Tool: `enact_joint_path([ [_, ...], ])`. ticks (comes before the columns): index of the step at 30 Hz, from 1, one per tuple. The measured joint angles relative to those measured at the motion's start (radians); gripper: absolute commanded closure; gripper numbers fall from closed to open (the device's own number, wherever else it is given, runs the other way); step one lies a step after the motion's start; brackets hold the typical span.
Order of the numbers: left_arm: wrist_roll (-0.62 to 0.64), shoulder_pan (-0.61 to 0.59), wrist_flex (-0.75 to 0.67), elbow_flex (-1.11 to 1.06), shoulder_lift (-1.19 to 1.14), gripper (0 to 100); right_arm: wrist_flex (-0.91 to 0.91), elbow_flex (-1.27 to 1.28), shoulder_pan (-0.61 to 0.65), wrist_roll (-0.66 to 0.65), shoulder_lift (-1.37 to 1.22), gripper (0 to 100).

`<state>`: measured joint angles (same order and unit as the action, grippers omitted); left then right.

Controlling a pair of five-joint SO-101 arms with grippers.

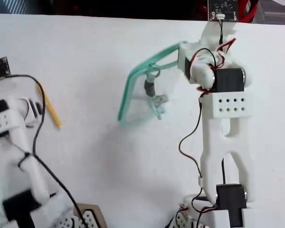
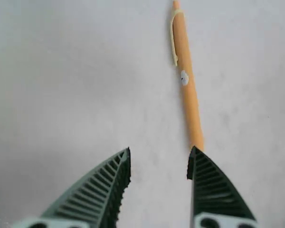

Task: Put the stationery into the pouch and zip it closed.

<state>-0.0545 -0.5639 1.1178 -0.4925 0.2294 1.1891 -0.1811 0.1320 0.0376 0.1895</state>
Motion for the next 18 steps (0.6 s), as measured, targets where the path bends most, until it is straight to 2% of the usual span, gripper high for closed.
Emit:
enact_joint_path([
  [7,0.084,-0.005,0.025,0.295,-0.382,80,0.0,0.0,0.0,0.0,0.0,98.0],
  [18,0.16,0.025,0.018,0.532,-0.654,80,0.0,0.0,0.0,0.0,0.0,98.0],
])
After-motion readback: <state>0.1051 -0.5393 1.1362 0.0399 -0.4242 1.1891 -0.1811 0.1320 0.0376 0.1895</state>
